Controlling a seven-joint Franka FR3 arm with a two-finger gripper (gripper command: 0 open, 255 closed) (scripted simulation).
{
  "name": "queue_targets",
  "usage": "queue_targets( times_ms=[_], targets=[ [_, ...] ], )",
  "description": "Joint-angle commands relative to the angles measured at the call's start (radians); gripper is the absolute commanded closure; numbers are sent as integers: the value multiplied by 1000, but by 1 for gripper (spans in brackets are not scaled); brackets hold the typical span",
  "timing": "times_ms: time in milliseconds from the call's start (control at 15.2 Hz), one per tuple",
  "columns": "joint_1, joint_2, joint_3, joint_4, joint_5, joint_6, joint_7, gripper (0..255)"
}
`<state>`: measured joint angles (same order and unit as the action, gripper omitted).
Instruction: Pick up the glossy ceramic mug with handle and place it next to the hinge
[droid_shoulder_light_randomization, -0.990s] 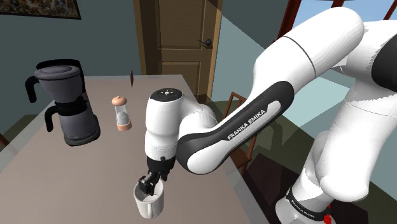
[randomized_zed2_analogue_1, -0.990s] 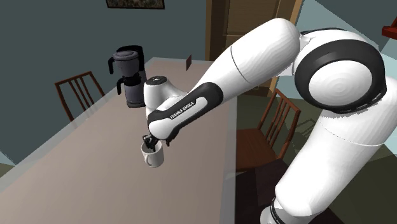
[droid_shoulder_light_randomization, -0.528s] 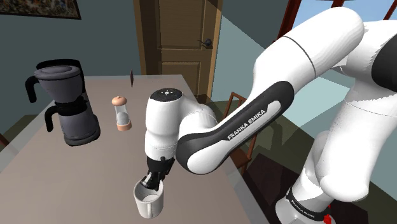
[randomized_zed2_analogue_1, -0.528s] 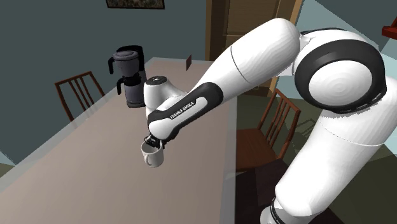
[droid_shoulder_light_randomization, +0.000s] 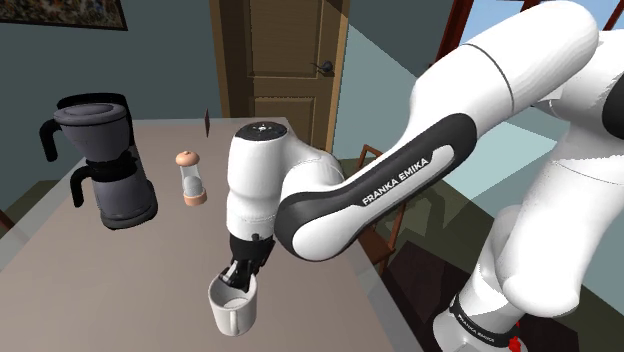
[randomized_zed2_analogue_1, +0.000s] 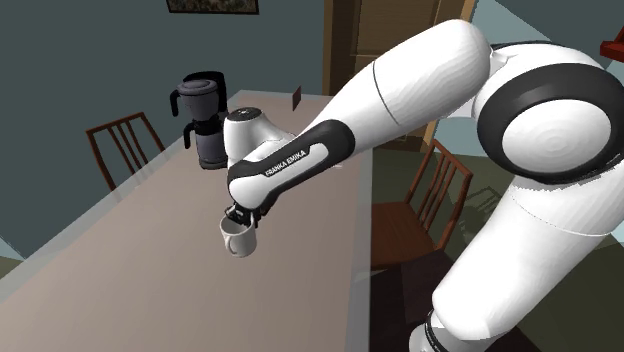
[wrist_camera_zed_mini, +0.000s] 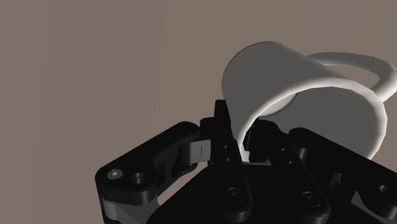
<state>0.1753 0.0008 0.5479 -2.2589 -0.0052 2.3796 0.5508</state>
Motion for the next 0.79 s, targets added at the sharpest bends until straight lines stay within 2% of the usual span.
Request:
queue_targets(
  times_ms=[0, 726],
  targets=[
    [1, -15, 1, 14, 11, -27, -6, 255],
    [-1, -93, -9, 95, 61, -175, -43, 255]
  ],
)
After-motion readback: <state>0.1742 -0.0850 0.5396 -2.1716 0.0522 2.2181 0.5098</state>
